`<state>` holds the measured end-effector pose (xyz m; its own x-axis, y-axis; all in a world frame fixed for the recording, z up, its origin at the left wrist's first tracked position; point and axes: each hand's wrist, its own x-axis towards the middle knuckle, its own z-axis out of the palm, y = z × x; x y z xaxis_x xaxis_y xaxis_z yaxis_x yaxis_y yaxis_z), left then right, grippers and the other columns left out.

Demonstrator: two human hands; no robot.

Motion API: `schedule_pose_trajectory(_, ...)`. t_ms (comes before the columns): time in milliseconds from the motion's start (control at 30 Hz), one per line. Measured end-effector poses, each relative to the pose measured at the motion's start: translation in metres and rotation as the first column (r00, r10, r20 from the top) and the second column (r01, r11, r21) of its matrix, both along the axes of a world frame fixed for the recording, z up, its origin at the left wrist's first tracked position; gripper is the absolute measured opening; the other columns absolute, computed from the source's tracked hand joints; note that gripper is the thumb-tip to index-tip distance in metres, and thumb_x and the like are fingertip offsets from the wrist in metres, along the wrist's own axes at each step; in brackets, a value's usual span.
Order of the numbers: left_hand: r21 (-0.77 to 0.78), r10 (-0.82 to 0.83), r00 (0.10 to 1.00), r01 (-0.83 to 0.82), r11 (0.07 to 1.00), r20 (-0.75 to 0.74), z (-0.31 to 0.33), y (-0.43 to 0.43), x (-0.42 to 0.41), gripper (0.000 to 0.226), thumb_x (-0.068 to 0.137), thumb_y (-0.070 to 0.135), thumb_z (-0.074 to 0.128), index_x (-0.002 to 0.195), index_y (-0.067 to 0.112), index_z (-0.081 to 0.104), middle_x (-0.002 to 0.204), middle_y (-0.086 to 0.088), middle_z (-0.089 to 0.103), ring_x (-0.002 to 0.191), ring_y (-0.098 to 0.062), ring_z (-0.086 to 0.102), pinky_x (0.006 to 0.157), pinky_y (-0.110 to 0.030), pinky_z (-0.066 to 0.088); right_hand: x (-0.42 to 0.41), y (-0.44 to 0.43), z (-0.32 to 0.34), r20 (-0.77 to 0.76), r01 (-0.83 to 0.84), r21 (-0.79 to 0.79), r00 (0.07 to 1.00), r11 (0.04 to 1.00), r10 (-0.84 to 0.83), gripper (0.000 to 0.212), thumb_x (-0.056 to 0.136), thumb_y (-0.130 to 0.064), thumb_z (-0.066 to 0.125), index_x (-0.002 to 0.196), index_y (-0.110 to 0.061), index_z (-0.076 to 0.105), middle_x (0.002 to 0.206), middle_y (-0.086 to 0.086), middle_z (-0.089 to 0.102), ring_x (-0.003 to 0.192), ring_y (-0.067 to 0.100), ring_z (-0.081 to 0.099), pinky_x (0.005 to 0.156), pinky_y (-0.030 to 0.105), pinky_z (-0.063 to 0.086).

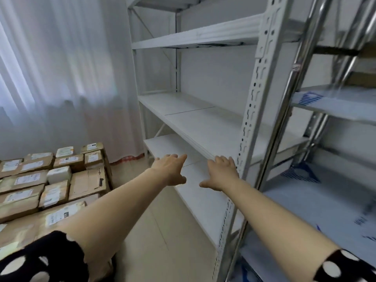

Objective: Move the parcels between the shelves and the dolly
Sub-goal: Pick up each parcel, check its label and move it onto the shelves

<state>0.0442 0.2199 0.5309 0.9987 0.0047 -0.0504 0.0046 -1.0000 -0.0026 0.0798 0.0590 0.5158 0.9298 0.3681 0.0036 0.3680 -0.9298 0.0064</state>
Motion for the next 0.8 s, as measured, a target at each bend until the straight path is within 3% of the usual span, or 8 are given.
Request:
schedule_pose_trajectory(167,0.004,-0.224,0.970,0.224,0.974,0.098,0.036,-0.071,-0.065,0.078,0.087,0.046,0.058,0.151,0.026,0.018,0.141,-0.006,0.044,0.129,-0.029,0.042,0.104,-0.044,0.038,-0.101,-0.075,0.040,0.149,0.168,-0.030,0.975,0.985,-0.162,0.085,0.082,-0.063,0.055,0.147,-0.014,0.029,0.153,0.011,0.026,0.145,0.030,0.011,0.117,0.049,-0.006)
schedule_pose_trajectory(300,0.028,-0.410,0.883,0.415,0.909,0.227,0.085,-0.144,-0.110,0.071,0.086,0.047,0.059,0.146,0.024,0.029,0.131,-0.007,0.050,0.122,-0.030,0.047,0.100,-0.043,0.041,-0.175,-0.145,0.087,0.245,0.325,-0.043,0.920,0.945,-0.305,0.077,0.087,-0.061,0.049,0.145,-0.014,0.032,0.155,0.012,0.023,0.145,0.030,0.009,0.117,0.050,-0.007)
schedule_pose_trajectory(500,0.041,-0.607,0.723,0.631,0.775,0.330,0.149,-0.265,-0.179,0.071,0.085,0.045,0.058,0.146,0.023,0.030,0.135,-0.009,0.047,0.124,-0.030,0.044,0.105,-0.043,0.036,-0.282,-0.254,0.154,0.381,0.591,-0.004,0.747,0.807,-0.545,0.067,0.089,-0.056,0.049,0.139,-0.013,0.041,0.151,0.016,0.027,0.144,0.031,0.013,0.117,0.048,-0.003)
schedule_pose_trajectory(800,0.081,-0.775,0.472,0.831,0.550,0.419,0.203,-0.470,-0.318,0.071,0.091,0.043,0.055,0.151,0.024,0.022,0.143,-0.007,0.042,0.129,-0.029,0.041,0.104,-0.042,0.038,-0.459,-0.424,0.202,0.448,0.803,0.040,0.518,0.595,-0.729,0.070,0.092,-0.053,0.047,0.147,-0.014,0.030,0.157,0.015,0.015,0.146,0.031,0.007,0.118,0.046,-0.004)
